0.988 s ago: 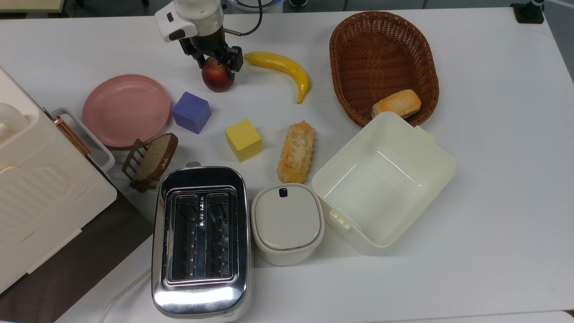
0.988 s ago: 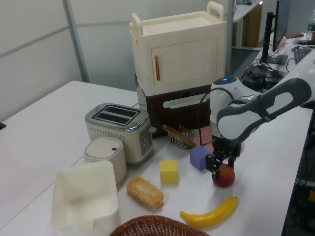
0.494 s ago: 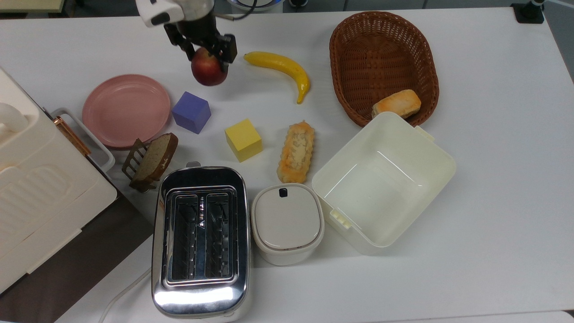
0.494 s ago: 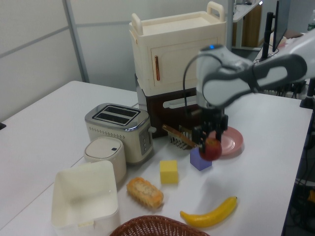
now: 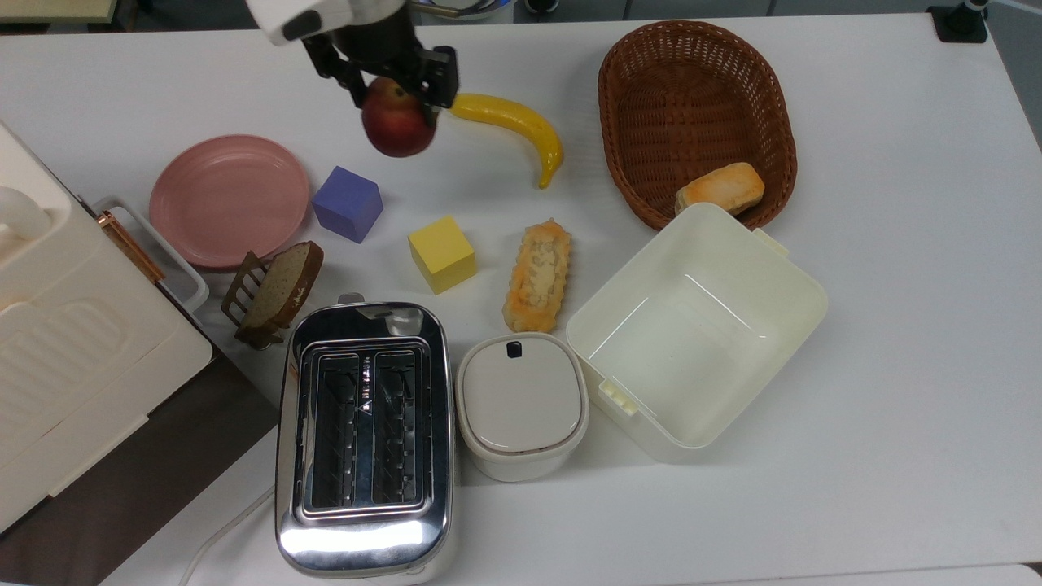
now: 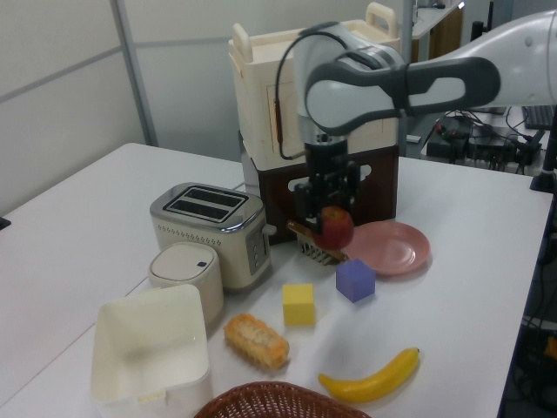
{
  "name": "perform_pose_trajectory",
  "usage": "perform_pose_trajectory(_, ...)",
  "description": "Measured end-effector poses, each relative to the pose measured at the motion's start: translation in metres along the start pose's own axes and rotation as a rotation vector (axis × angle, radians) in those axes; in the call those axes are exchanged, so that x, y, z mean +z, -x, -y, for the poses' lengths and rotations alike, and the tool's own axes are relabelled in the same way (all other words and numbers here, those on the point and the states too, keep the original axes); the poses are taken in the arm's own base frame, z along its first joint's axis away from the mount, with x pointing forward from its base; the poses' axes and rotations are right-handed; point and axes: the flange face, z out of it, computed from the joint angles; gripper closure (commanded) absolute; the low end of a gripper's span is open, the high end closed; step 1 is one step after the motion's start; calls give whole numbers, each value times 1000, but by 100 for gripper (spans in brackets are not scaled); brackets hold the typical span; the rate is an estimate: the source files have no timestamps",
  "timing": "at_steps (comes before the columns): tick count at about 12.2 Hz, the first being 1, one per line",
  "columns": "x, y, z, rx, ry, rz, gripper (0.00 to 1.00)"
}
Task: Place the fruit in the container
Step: 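Lift the apple and carry it over the cream plastic container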
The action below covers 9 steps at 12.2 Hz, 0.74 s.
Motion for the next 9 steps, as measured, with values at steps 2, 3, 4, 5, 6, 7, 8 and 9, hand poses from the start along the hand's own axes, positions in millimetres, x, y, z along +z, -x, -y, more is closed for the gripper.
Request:
perform_pose_trajectory(2,-10,-5,40,-67,4,6,61)
perform_pose_trajectory(3,-13,-6,65,-80,17,-5,61)
perform_pose_trajectory(4,-11,-7,90,-86,37,-18,61)
perform_pose_trajectory(5,-4,-8,114,-101,61,-24,61)
perform_pose_trajectory(6,6,-10,137,-116,89,-34,61)
perform_pose_trajectory(7,14,-16,158,-112,89,-71,61)
perform_pose_trajectory(8,19,-22,174,-100,68,-124,61)
perform_pose_trajectory(9,21,-28,184,-96,57,-170,61)
